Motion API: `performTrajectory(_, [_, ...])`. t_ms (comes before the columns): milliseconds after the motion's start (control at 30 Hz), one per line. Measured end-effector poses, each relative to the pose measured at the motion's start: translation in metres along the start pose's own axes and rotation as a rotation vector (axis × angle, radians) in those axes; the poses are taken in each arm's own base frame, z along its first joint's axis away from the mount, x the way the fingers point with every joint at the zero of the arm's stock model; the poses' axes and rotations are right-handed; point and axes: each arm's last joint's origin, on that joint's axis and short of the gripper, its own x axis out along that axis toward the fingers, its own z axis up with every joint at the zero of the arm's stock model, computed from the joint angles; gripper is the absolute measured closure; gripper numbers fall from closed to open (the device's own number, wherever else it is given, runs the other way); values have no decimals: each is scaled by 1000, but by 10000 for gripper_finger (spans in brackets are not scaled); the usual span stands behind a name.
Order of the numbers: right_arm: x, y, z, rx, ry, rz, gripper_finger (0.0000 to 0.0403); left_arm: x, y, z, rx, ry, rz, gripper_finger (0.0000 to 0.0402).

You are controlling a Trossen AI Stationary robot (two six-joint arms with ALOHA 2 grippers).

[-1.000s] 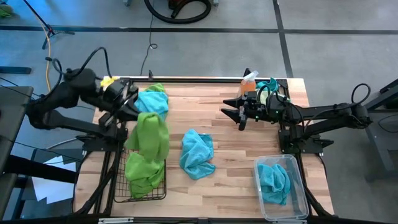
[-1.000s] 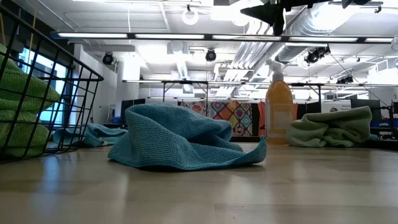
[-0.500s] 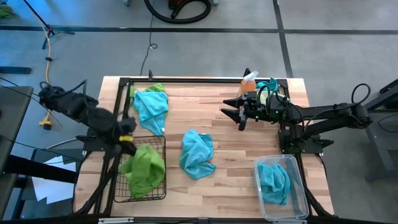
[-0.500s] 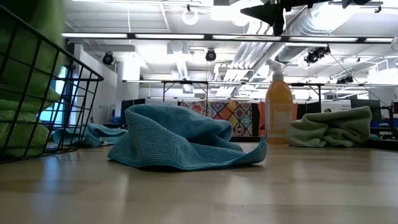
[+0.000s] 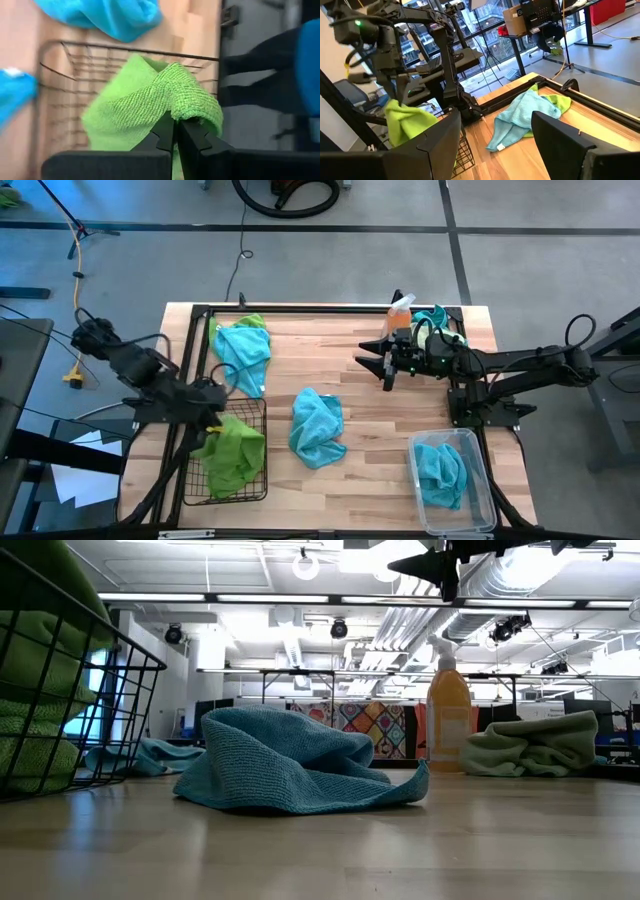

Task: Sort microfiber towel by color & place in baskets
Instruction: Put the green microfiber cloth into the black wire basket

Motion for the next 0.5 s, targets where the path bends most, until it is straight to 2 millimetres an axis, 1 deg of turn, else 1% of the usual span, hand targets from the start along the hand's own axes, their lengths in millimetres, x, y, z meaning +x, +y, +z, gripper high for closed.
performTrajectory(100, [0,0,0,-5,0,0,162,13,-2,6,63,14,61,401])
performTrajectory(167, [0,0,0,-5,-2,-7,162,24,-2,6,92,73,83,401])
performTrajectory(333, [0,0,0,-2,-4,-13,162,56,1,-7,102,257,88,401])
performTrajectory(400, [0,0,0,-2,-4,-14,162,72,1,-12,107,284,70,401])
performTrajectory(500, [0,0,0,-2,-4,-14,162,95,1,-20,101,267,50,401])
